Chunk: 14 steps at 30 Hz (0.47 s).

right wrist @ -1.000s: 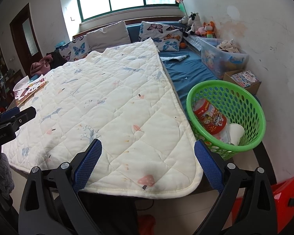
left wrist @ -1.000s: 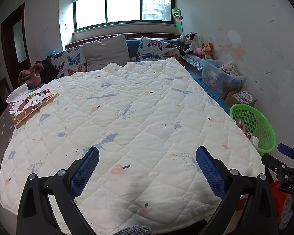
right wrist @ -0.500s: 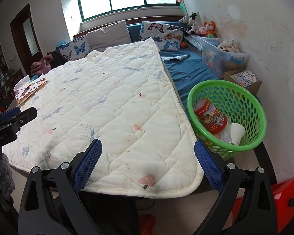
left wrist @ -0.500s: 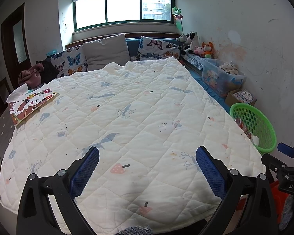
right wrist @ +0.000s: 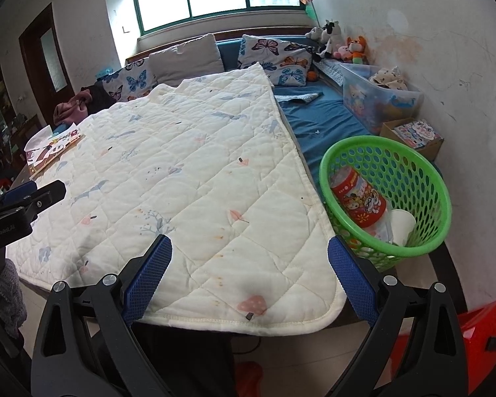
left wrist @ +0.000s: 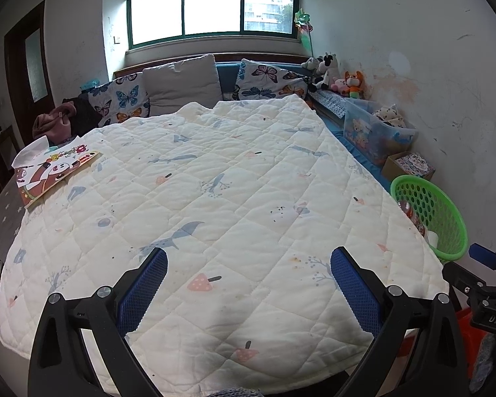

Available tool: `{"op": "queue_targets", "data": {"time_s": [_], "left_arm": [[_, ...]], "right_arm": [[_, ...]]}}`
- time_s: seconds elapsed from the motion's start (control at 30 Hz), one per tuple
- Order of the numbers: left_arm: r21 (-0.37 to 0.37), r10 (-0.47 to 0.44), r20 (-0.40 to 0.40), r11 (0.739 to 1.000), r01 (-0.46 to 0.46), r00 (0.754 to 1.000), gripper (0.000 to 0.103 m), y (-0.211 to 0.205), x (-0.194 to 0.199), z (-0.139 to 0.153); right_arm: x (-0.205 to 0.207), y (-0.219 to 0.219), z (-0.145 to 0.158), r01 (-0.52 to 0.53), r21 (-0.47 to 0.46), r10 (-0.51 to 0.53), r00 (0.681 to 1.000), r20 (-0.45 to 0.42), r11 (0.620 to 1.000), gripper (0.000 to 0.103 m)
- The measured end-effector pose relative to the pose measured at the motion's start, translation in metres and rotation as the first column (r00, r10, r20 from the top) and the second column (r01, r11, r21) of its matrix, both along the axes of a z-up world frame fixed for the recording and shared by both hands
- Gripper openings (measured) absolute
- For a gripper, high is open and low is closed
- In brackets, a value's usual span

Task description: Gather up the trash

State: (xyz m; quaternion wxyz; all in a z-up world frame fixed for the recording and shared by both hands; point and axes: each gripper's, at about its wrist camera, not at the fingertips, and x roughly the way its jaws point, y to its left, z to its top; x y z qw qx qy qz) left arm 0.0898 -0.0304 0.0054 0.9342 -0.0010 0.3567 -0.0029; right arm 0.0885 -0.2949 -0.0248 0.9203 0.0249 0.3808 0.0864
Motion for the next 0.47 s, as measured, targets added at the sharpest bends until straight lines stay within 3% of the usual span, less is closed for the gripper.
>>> {"op": "queue_targets", "data": {"time_s": [0.47], "left_arm": [[0.0,-0.001,-0.004,1.0,0.001,1.0,0.096,-0.0028,0.0008,-0.0015]], "right_arm": [[0.0013,-0.0029,-0.0015,0.005,0.002,-0.005,1.0,-0.006,1.0,0.095]]}}
